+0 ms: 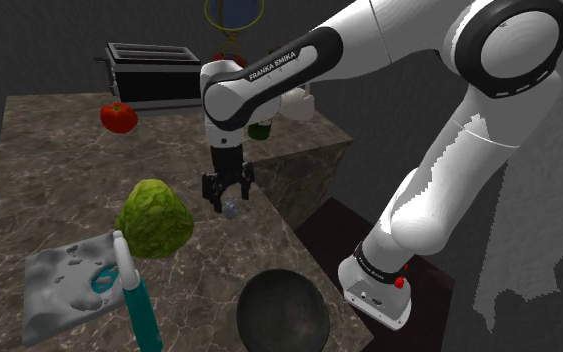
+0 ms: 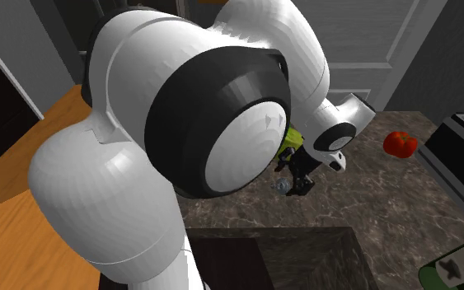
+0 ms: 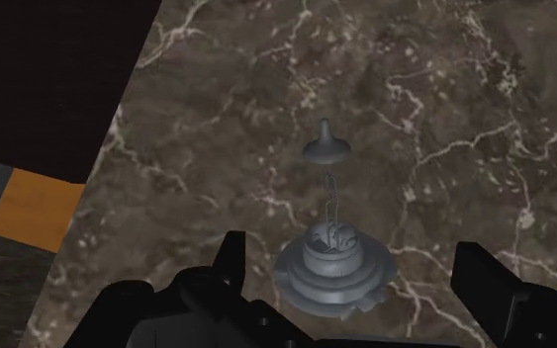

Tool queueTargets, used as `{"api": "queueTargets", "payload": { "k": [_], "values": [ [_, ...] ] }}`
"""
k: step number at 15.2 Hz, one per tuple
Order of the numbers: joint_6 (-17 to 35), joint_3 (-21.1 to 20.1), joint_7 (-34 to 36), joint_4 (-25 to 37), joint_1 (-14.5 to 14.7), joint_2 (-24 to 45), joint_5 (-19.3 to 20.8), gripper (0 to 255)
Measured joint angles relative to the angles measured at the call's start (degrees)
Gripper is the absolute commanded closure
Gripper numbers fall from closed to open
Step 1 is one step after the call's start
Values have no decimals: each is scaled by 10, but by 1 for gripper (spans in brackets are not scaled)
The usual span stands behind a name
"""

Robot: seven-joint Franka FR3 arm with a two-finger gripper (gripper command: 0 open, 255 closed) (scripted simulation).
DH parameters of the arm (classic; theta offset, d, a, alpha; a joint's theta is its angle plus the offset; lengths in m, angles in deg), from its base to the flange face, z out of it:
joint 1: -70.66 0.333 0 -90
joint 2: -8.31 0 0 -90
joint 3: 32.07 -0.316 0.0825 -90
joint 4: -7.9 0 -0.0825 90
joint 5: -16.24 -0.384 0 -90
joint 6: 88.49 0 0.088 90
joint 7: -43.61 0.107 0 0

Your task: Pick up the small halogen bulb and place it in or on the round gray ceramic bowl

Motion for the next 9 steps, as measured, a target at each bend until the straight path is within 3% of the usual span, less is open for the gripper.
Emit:
{"api": "queueTargets", "payload": {
  "k": [9],
  "values": [
    [27, -3, -2, -19, 3, 8, -4, 0]
  ]
}}
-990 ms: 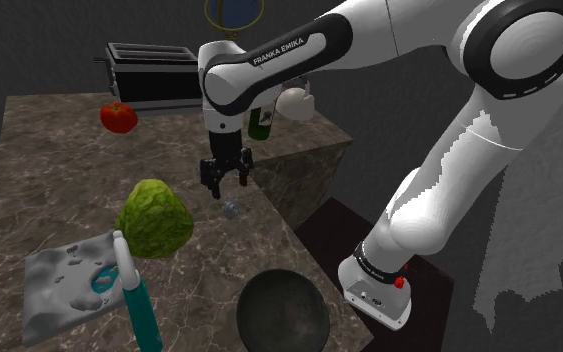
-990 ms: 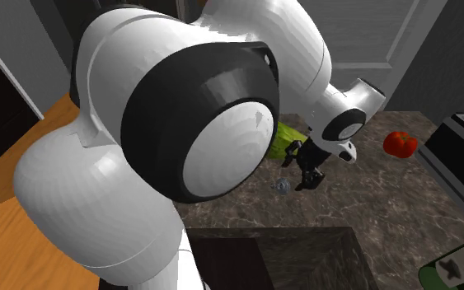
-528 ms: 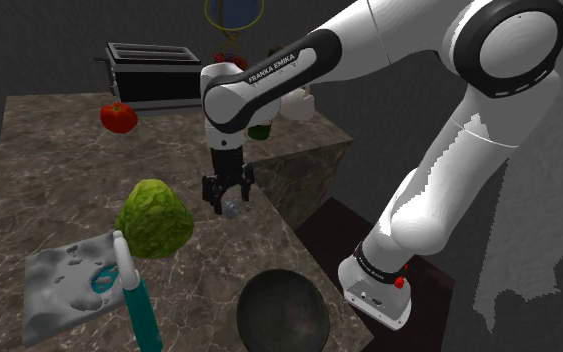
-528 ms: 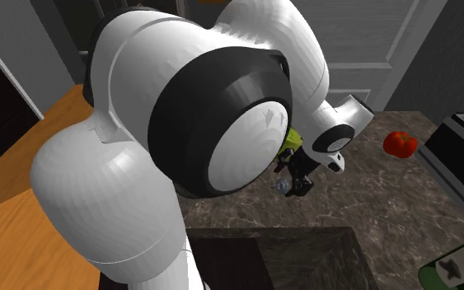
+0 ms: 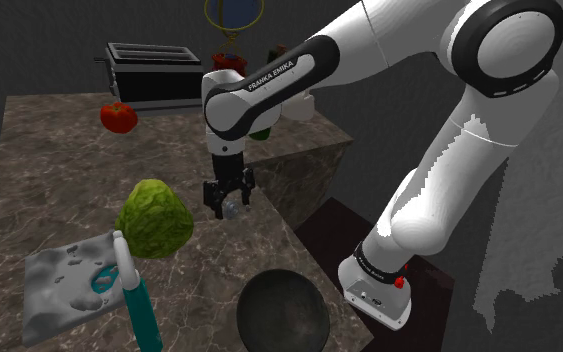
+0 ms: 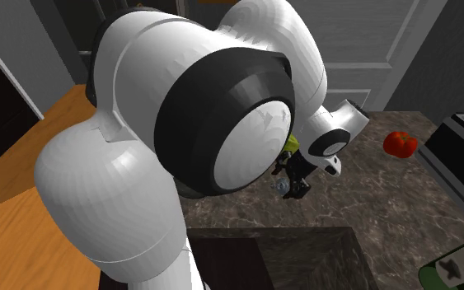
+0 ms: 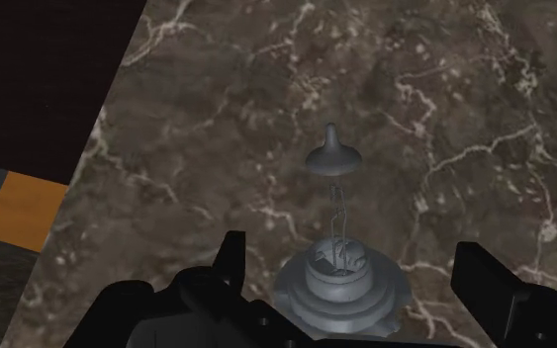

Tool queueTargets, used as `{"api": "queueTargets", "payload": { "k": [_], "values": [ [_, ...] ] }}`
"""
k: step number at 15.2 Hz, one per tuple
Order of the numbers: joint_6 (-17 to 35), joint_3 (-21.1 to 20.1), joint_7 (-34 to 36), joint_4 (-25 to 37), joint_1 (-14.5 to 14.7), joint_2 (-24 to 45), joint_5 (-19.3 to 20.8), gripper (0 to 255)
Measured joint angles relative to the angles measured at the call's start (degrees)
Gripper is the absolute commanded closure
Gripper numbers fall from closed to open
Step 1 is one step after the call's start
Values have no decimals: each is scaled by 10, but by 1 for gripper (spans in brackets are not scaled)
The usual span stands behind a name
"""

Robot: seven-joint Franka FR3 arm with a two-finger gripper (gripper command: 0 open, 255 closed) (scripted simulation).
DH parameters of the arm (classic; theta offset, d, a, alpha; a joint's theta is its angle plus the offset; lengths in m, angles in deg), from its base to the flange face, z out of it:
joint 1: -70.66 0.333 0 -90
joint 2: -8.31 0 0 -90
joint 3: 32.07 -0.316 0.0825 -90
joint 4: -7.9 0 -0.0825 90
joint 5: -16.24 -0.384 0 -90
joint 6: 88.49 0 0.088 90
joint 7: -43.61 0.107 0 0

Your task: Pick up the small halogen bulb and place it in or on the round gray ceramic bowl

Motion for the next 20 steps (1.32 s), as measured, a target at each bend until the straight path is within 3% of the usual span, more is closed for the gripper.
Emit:
{"api": "queueTargets", "payload": {
  "k": [1, 11, 20],
  "values": [
    [0, 0, 0, 0, 0, 0, 0, 255],
    [0, 0, 0, 0, 0, 0, 0, 255],
    [-63, 1, 10, 22, -1, -42, -2, 255]
  ]
}}
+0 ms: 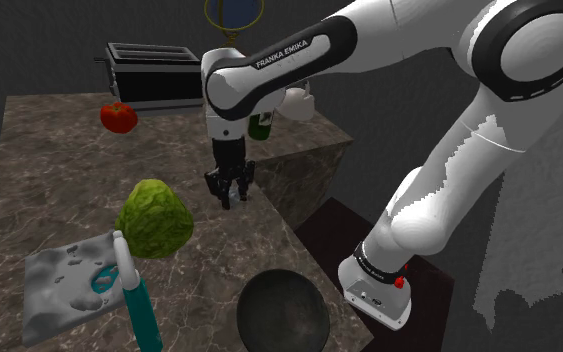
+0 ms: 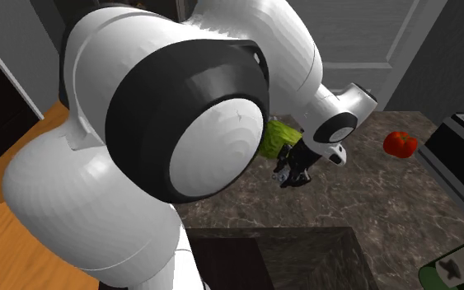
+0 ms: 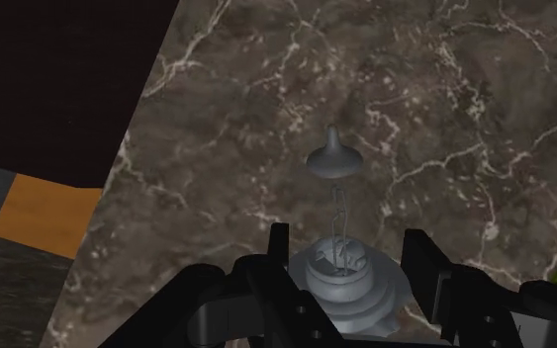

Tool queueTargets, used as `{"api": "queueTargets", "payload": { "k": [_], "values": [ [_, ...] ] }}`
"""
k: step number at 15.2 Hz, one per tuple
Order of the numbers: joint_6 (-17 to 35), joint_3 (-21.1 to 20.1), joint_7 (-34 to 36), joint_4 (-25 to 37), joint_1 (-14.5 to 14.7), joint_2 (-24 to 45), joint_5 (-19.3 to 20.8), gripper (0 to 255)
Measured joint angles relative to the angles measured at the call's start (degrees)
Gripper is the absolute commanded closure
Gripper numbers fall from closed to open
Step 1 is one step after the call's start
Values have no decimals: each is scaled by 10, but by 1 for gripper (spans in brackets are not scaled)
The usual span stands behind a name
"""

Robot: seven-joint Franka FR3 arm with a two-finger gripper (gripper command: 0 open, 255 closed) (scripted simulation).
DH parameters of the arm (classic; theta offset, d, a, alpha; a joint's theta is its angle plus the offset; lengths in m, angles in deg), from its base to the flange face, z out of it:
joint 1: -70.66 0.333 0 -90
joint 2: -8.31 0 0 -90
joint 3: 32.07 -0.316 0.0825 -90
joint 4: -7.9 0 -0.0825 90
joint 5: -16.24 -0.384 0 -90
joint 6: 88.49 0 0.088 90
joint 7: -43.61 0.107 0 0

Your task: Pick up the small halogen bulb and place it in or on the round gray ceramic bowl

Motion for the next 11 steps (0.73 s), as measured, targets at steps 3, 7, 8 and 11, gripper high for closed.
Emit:
{"api": "queueTargets", "payload": {
  "k": [3, 7, 8, 11],
  "values": [
    [-24, 2, 2, 11, -2, -13, 1, 255],
    [-52, 3, 7, 23, -2, -30, 0, 255],
    [-61, 4, 8, 28, -2, -34, 0, 255],
    [-84, 6, 10, 40, -4, -45, 1, 255]
  ]
}}
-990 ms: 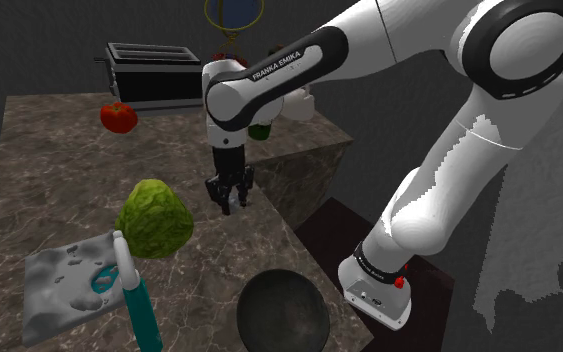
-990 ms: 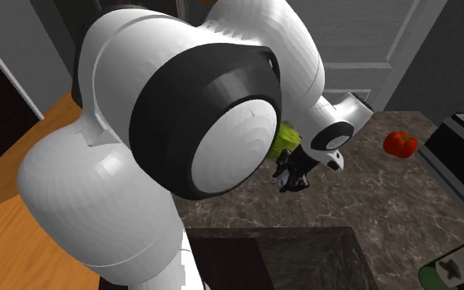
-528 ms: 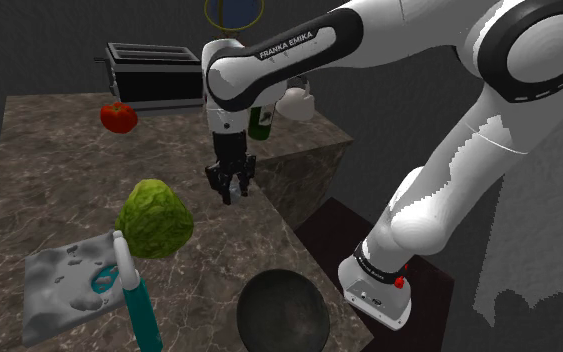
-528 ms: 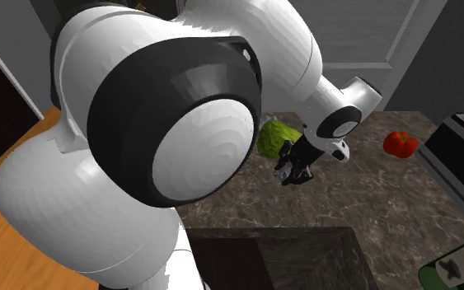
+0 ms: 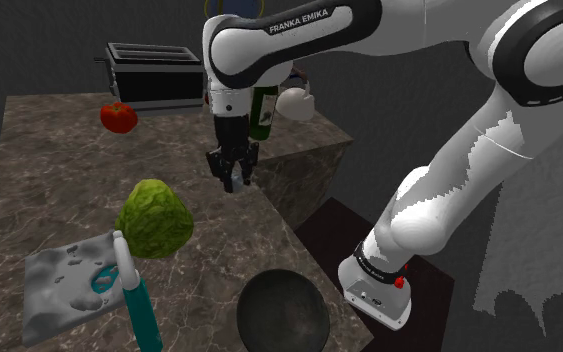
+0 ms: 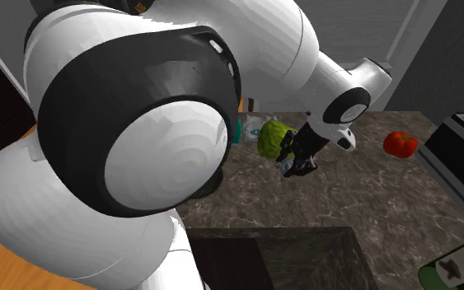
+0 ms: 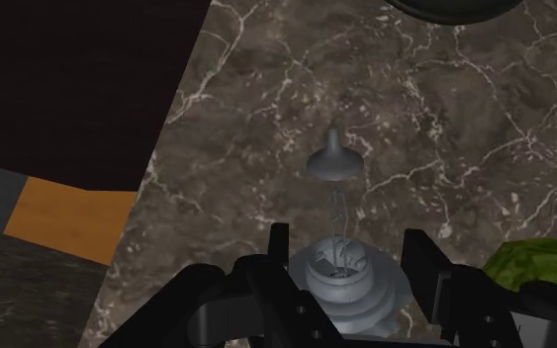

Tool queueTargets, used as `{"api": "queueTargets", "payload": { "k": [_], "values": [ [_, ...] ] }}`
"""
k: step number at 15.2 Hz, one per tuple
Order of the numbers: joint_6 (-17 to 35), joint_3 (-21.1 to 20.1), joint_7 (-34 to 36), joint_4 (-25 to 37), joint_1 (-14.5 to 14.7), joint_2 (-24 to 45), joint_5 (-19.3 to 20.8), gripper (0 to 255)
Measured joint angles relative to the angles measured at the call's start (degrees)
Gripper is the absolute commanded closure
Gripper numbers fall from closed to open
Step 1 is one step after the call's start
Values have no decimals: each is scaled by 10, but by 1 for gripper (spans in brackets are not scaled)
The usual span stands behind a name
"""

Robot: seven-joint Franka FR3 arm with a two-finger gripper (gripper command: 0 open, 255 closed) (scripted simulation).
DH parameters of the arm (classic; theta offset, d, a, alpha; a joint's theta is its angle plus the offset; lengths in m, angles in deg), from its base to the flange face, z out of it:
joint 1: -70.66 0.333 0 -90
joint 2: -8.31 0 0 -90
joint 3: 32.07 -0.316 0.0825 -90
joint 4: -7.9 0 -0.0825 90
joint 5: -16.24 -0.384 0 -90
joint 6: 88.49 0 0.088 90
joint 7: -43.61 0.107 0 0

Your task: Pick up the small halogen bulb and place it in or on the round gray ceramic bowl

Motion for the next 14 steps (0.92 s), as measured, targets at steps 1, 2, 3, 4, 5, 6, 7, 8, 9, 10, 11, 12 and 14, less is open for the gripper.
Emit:
{"api": "queueTargets", "payload": {
  "k": [1, 2, 3, 4, 5, 6, 7, 8, 9, 10, 11, 12, 14],
  "values": [
    [-7, 0, 2, 4, 0, -3, 0, 255],
    [-14, 0, 3, 9, 0, -5, 0, 255],
    [-22, 1, 5, 14, 0, -9, 0, 255],
    [-26, -1, 8, 10, 2, -18, -4, 255],
    [-25, -4, 10, -4, 5, -32, -9, 255],
    [-23, -9, 16, -17, 11, -45, -16, 255],
    [-19, -14, 23, -30, 16, -56, -24, 255],
    [-15, -19, 27, -53, 22, -76, -33, 255],
    [-18, -25, 36, -62, 30, -92, -43, 255],
    [-15, -31, 42, -75, 36, -104, -51, 255],
    [-13, -37, 49, -89, 43, -119, -60, 255],
    [-13, -43, 57, -103, 50, -135, -71, 255],
    [-7, -58, 74, -126, 67, -160, -92, 255]
  ]
}}
